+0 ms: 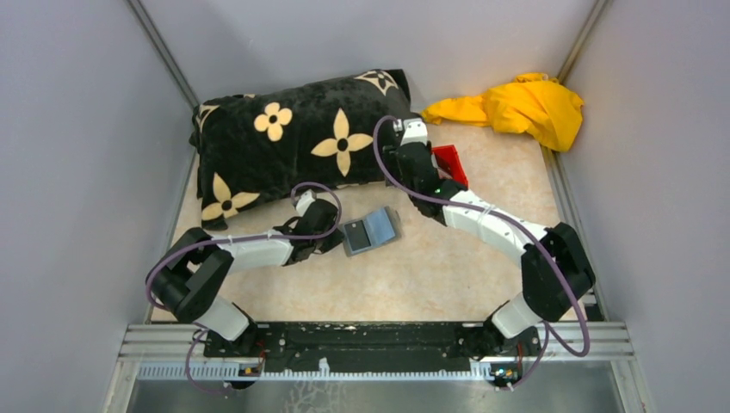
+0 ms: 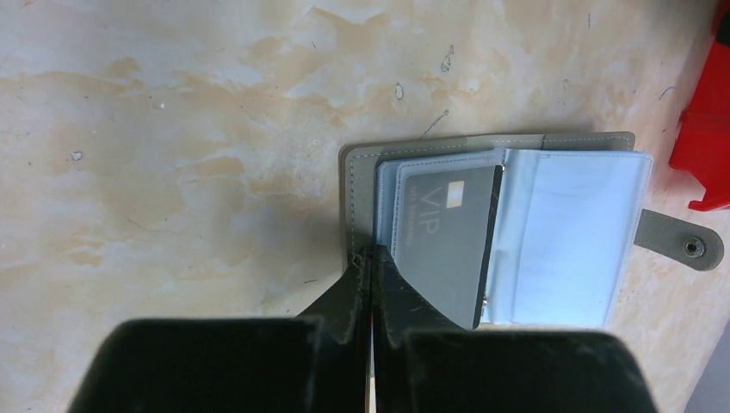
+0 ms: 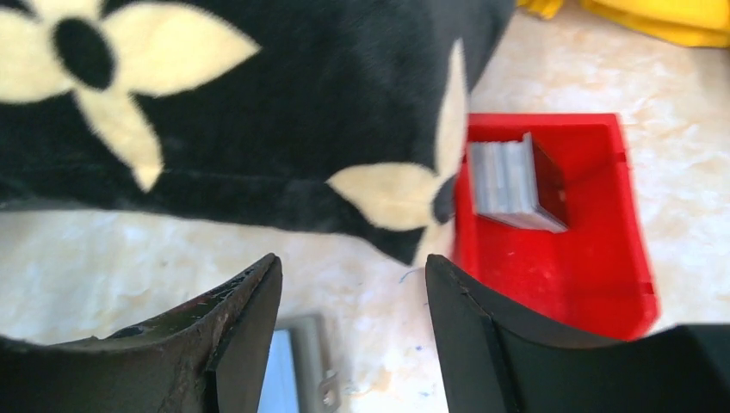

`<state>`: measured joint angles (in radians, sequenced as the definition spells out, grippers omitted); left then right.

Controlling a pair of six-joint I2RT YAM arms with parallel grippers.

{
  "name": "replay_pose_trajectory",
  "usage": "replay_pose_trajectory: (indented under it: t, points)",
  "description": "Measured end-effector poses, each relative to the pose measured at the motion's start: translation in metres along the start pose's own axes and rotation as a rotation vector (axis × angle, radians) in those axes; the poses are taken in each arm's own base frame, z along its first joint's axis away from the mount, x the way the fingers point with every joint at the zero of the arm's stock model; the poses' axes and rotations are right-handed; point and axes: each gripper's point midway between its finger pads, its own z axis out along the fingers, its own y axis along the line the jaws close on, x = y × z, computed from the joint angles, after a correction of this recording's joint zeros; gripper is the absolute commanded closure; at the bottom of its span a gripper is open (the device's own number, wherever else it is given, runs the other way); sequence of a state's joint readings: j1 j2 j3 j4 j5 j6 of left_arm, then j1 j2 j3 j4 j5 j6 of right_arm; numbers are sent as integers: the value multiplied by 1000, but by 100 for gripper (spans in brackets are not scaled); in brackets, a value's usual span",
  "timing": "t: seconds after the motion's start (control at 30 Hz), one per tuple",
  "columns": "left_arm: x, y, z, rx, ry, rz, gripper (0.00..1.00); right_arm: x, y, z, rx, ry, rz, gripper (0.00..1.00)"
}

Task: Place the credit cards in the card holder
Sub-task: Pick up the credit card from the storage box.

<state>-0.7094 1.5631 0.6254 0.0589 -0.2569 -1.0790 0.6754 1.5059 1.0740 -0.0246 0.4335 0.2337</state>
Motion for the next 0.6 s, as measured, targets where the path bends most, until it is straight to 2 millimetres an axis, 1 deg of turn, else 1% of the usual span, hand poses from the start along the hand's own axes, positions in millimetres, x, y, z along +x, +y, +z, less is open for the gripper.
replay_pose_trajectory:
  t: [0.1,0.17,0.23,0.3,0.4,0.53,0.6]
  points:
    - [-1,0,0,3,3,2,100,-11,-21,6,60,8,-3,37]
    - [-1,0,0,4,5,7,100,-17,-41,15,108,16,13,37]
    - [-1,0,0,7,8,12,100,-17,-62,23,149,32,31,37]
    - [-1,0,0,10,10,16,100,-9,-82,31,178,65,52,37]
    - [-1,0,0,13,13,23,100,7,-104,41,195,126,79,37]
    - [-1,0,1,17,19,33,100,22,-119,49,185,178,115,37]
    - [-2,-2,1,19,20,37,100,28,-124,54,178,197,131,37]
